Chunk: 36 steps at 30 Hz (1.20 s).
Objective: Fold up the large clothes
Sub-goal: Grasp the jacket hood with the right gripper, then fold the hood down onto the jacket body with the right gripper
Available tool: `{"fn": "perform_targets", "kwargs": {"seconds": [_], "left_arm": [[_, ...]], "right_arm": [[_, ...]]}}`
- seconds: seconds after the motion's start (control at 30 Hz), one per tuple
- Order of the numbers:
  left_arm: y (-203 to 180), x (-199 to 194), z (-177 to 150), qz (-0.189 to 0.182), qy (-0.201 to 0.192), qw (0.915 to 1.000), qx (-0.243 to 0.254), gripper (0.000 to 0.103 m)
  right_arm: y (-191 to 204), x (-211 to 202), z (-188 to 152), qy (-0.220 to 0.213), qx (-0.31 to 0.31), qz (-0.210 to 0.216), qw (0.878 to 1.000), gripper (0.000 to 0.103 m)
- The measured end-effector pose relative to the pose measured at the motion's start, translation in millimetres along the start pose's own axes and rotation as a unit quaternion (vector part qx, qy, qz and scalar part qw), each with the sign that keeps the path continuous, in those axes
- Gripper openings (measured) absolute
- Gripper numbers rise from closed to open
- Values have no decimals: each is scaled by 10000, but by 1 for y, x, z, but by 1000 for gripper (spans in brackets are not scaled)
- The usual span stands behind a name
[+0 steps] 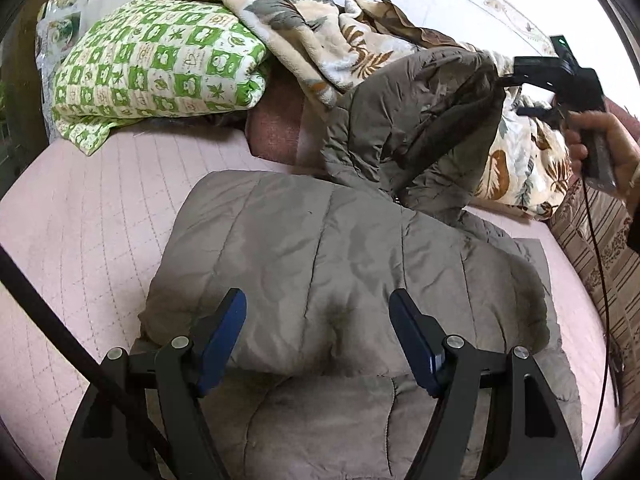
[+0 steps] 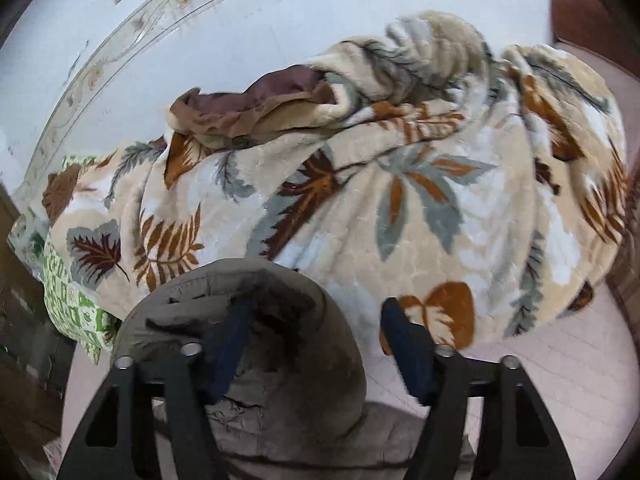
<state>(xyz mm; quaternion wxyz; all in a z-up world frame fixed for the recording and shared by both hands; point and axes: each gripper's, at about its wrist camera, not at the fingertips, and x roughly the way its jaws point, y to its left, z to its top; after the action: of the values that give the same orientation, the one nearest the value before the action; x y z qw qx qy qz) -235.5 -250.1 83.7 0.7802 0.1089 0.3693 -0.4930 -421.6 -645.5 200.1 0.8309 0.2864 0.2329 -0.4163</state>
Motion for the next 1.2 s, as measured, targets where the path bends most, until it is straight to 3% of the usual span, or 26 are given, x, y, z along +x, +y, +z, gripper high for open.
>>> {"fn": "perform_targets", "kwargs": {"seconds": [0.03,0.1,0.13,0.17,0.33,0.57,0.8,1.07,1.2], "left_arm": [[-1,1,0,-2,0,10000,15,73],[-3,5,0,-21,32,10000,60,73],[-4,7,0,-16,57,10000,79,73],[-3,8,0,-17,71,9999,93,73],[1,7,3,-127,73,9999,-29,73],[-4,-3,5,-385,108,9989,-231,73],[-7,-18,11,-399,-21,9988,-299,73],[2,-21,13,-656,-5,9961,-591,73],[-1,-29,16,-720,-204,9953,-607,73]], "right_arm": [[2,4,1,-18,-86,-44,10000,46],[9,11,2,-23,-261,-91,9996,30],[12,14,0,-31,-345,-174,9992,16],[14,13,-2,-76,-414,-231,9988,11],[24,-17,-25,-505,-813,-365,9947,8],[33,-73,-62,-797,-1024,-216,9913,7],[48,-119,-99,-778,-1216,112,9895,7],[51,-150,-182,-681,-1540,271,9853,7],[46,-149,-224,-457,-1519,362,9867,7]]}}
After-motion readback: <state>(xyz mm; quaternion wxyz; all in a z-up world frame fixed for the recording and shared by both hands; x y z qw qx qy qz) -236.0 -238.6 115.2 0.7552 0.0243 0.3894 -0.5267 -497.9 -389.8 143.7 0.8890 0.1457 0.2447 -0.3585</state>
